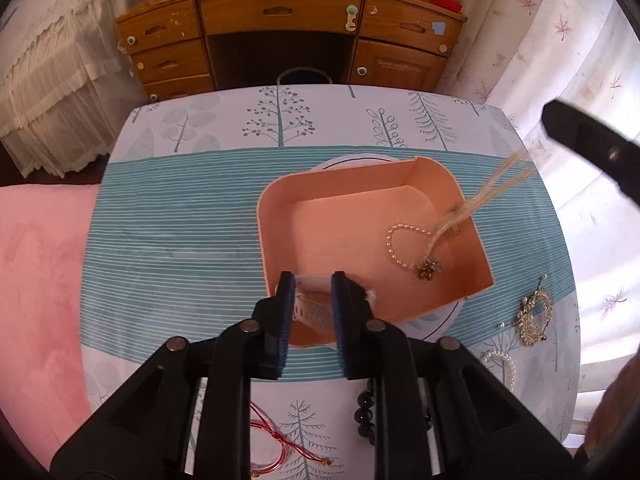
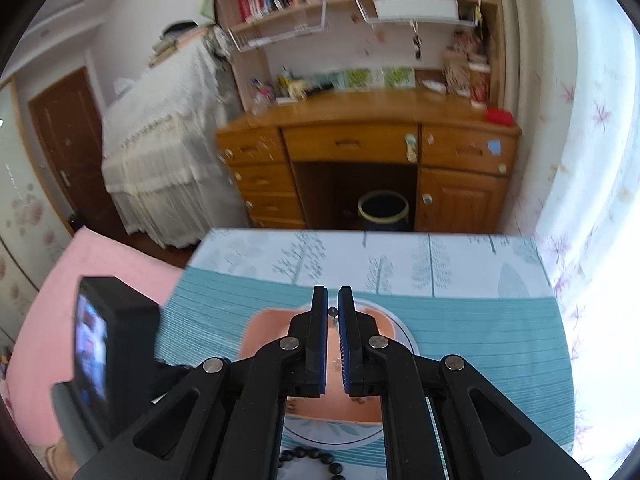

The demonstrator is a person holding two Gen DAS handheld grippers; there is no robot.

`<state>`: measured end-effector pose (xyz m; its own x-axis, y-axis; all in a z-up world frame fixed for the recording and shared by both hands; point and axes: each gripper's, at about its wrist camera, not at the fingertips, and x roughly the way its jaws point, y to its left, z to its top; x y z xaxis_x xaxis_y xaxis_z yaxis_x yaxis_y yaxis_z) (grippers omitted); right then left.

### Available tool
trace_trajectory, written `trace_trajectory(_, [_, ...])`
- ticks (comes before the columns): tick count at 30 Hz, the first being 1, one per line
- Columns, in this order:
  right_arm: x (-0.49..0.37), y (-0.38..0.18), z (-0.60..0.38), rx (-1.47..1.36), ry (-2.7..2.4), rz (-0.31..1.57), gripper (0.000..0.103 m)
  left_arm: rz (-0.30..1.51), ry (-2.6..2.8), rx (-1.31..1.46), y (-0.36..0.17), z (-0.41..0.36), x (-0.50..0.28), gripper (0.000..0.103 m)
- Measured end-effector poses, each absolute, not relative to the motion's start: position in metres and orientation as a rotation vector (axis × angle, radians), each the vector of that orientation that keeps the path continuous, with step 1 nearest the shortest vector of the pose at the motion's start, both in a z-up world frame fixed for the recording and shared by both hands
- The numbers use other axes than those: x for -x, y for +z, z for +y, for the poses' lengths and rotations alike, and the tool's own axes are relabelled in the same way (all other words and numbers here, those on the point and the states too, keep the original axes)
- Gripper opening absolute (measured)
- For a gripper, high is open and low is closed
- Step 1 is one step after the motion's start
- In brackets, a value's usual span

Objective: Organize jewelry
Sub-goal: 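Lift the watch and pearl necklace into the pink tray and open both tools, then withdraw both tools from the pink tray toward the table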

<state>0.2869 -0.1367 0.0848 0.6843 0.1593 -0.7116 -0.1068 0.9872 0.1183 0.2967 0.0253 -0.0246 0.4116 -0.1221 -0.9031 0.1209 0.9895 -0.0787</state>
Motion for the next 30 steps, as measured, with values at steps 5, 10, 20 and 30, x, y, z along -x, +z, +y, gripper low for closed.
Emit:
trace_trajectory(5, [-0.286, 0.053, -0.145, -0.079, 0.139, 0.831, 0.029, 1.106, -0.147, -0.025, -0.022, 0.029, -0.290, 0.049])
trace_trajectory(10, [-0.273, 0.043, -0.143, -0.044, 0.143, 0.828, 0.032, 1.082, -0.144, -0.014, -0.011, 0.039, -0.276, 0.049])
trace_trajectory(20, [-0.226, 0.032, -0.142, -0.030, 0.176, 0.856, 0.032, 1.073, -0.127, -0.048, -0.006, 0.060, -0.243, 0.049])
trace_trajectory(30, [-0.170, 0.025, -0.137, 0.007, 0.204, 0.877, 0.032, 1.062, -0.140, -0.095, -0.009, 0.071, -0.184, 0.049])
